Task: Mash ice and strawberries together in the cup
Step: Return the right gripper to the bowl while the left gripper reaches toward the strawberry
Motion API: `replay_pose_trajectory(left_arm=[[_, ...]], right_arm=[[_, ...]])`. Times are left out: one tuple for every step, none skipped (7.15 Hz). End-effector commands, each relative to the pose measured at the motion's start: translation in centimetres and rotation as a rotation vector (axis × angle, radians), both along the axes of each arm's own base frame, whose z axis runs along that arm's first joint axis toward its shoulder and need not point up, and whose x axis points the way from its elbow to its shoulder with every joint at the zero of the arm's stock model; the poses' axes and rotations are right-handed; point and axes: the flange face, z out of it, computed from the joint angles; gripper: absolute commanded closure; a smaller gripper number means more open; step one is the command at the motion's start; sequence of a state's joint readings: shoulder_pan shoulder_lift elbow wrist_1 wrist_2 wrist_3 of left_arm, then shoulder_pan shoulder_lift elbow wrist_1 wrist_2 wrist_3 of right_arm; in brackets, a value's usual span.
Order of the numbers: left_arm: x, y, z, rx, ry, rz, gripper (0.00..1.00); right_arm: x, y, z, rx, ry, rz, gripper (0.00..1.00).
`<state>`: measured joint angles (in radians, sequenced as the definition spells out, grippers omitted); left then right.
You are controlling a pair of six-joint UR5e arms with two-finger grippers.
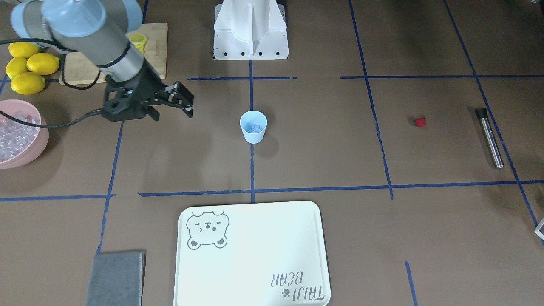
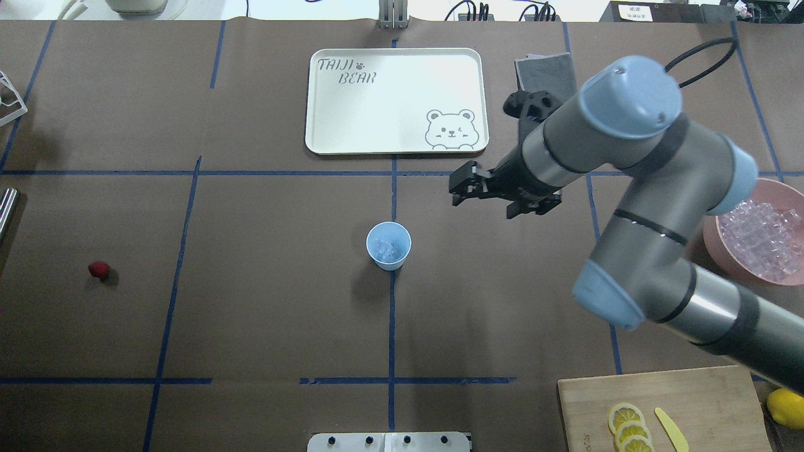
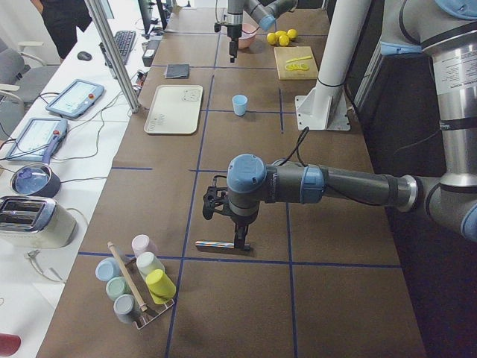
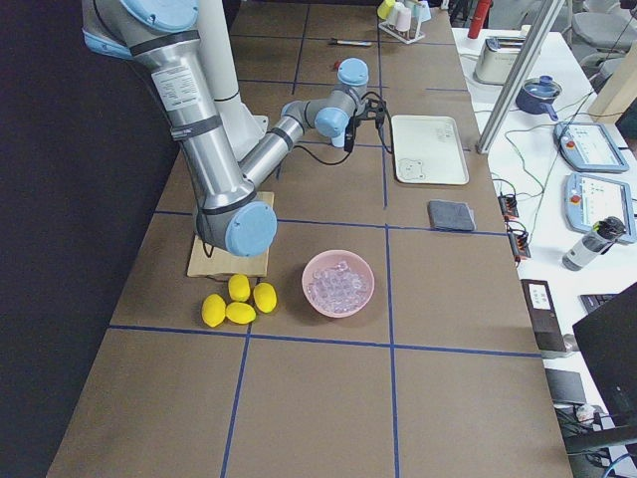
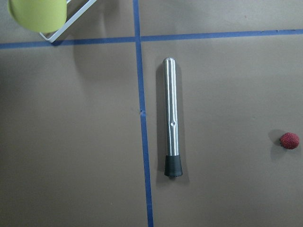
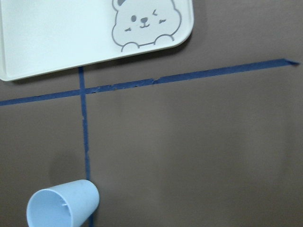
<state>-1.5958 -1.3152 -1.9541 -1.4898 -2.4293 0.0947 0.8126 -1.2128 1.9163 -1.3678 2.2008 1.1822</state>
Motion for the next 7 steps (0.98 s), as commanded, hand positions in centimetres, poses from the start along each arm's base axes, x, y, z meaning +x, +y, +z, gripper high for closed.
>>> replay_pose_trajectory(left_arm=[[2.7, -0.9, -0.8, 0.012, 0.003, 0.036, 0.00], [5.0, -1.6, -2.1, 0.007, 0.019, -0.010, 0.00], [8.0, -2.0, -3.3, 0.010, 0.044, -0.030, 0.00], [11.4, -2.0, -4.0, -0.031, 0.063, -0.025, 0.00], [15.8, -1.6, -4.7, -0.048, 0.074, -0.008, 0.00], [18.8, -1.5, -4.9, -0.059, 0.041, -0.056, 0.00], [23.6, -1.4, -4.9, -0.053, 0.009, -0.054, 0.00]], right_arm=[[10.1, -0.6, 9.5, 0.106, 0.090, -0.060, 0.00], [13.7, -0.3, 13.6, 0.164, 0.137, -0.099, 0.00], [17.0, -0.2, 17.0, 0.207, 0.181, -0.127, 0.00], [19.8, 0.2, 19.8, 0.217, 0.225, -0.162, 0.00], [22.3, -0.3, 21.0, 0.241, 0.264, -0.213, 0.00], [24.6, -0.7, 21.7, 0.259, 0.288, -0.237, 0.00], [25.6, -1.0, 21.8, 0.271, 0.296, -0.245, 0.00]])
